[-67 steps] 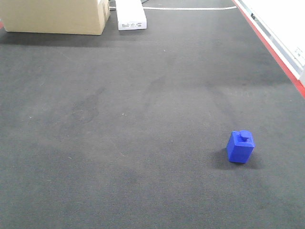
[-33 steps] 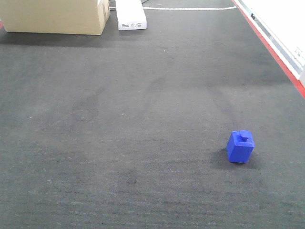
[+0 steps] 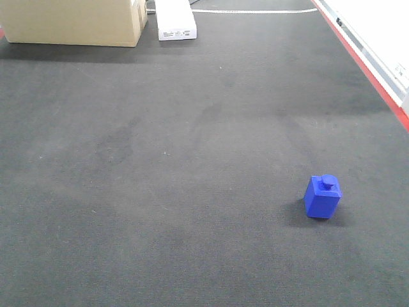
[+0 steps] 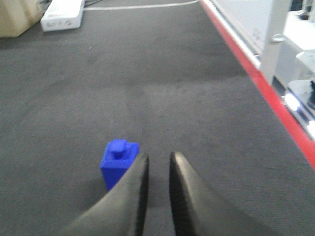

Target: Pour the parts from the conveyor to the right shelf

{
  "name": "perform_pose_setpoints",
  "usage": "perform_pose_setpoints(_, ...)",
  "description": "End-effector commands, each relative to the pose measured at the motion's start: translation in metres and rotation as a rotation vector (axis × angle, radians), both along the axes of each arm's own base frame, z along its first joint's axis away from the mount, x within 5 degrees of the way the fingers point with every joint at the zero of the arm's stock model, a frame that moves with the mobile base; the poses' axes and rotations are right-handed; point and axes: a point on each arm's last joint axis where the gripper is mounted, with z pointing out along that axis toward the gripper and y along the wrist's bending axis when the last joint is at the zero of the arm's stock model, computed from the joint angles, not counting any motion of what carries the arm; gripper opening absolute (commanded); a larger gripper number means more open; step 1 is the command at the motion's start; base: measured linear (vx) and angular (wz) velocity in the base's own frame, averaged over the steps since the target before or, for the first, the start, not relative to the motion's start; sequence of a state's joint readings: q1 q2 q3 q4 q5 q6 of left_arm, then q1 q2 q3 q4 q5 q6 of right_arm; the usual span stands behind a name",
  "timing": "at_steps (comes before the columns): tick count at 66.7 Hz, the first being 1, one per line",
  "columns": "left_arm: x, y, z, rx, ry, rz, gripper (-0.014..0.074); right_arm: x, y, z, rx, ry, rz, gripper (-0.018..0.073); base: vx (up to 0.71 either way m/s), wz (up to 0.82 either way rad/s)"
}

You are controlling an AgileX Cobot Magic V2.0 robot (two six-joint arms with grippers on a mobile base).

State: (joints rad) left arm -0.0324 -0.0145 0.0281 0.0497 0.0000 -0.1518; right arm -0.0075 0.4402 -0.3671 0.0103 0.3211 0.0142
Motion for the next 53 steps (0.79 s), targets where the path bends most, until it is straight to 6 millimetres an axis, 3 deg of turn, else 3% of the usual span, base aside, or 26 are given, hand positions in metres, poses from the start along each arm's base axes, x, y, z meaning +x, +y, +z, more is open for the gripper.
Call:
perform_pose_setpoints(1, 0.0, 0.0, -0.001, -0.018, -0.062, -0.009, -0.0006, 0.011, 0.006, 0.017, -0.022, -0.052, 0.059, 0.026, 0.0, 0.0)
perform_pose_setpoints(12, 0.0, 0.0, -0.001, -0.018, -0.062, -0.009, -0.0006, 0.032, 0.017, 0.022, -0.028, 0.045, 0.143, 0.0461, 0.0, 0.0)
perform_pose_setpoints(20, 0.0, 0.0, -0.001, -0.018, -0.062, -0.009, -0.0006, 0.054, 0.023, 0.029, -0.047, 0.088, 0.167, 0.0544, 0.0, 0.0)
perform_pose_setpoints(36, 0.0, 0.0, -0.001, -0.018, -0.062, -0.009, -0.0006, 0.118, 0.033, 0.039, -0.03, 0.268, 0.159, 0.0566, 0.0, 0.0)
perform_pose_setpoints(53, 0.0, 0.0, -0.001, -0.018, -0.062, -0.009, -0.0006, 0.178, 0.042, 0.033, 0.015, 0.52, 0.121, 0.0566, 0.0, 0.0)
